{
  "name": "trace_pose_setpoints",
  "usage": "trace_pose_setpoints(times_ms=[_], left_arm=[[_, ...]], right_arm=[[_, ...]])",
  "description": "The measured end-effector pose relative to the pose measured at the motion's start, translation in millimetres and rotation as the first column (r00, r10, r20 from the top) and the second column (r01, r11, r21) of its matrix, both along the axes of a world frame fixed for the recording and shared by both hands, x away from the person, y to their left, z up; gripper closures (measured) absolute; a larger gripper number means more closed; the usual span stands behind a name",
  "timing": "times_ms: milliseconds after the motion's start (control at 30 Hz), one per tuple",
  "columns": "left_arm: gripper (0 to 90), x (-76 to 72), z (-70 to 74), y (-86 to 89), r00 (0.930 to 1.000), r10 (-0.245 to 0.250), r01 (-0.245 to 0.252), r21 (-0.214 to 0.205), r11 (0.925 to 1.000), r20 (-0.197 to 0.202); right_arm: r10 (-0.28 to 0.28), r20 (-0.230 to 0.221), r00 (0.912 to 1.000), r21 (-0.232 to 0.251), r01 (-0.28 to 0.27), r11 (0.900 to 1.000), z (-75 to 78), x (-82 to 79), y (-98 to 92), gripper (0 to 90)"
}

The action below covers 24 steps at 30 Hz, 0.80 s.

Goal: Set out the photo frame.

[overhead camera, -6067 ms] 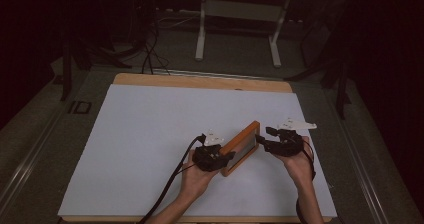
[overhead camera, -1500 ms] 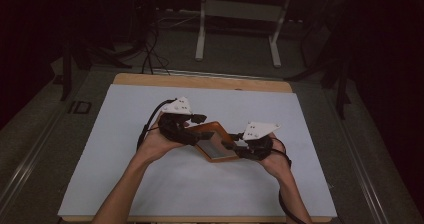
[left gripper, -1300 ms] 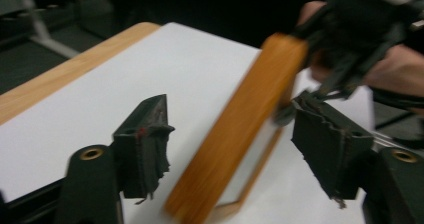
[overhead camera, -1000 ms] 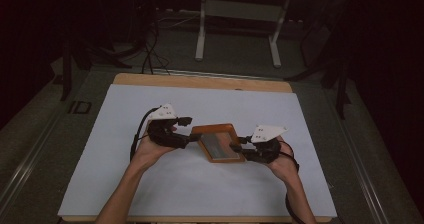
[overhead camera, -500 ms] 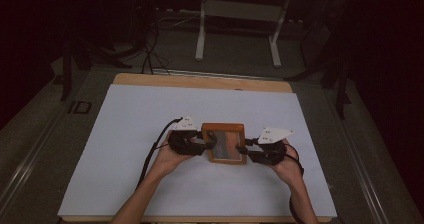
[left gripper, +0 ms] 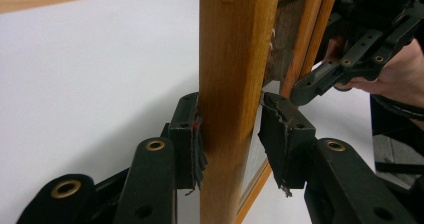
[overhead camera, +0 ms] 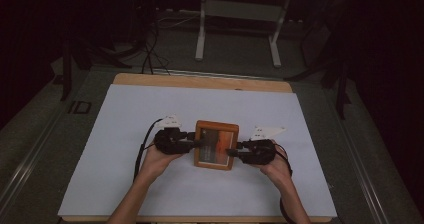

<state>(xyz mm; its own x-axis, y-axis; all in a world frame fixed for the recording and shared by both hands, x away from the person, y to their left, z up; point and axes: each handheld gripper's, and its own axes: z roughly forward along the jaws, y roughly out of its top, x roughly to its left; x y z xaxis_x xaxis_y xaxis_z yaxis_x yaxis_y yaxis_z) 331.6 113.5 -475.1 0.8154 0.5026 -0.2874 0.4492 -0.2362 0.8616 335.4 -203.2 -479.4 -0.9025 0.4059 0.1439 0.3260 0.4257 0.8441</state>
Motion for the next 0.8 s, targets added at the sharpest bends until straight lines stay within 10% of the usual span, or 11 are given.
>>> trace_pose_setpoints(times_ms=[200, 800], left_arm=[[63.2, -8.6, -11.8, 16.1, 0.9993, 0.029, -0.03, -0.031, 0.9991, -0.022], [63.0, -6.5, -15.8, 5.6, 0.9962, 0.087, -0.087, 0.091, 0.992, 0.008]], right_arm=[[0.025, -0.029, 0.9993, -0.014, -0.025, 0.9996, -7.7, 3.2, 18.1, 64.4], [-0.028, -0.046, 0.9986, -0.003, 0.028, 0.9996, -18.0, 10.5, 17.4, 60.5]])
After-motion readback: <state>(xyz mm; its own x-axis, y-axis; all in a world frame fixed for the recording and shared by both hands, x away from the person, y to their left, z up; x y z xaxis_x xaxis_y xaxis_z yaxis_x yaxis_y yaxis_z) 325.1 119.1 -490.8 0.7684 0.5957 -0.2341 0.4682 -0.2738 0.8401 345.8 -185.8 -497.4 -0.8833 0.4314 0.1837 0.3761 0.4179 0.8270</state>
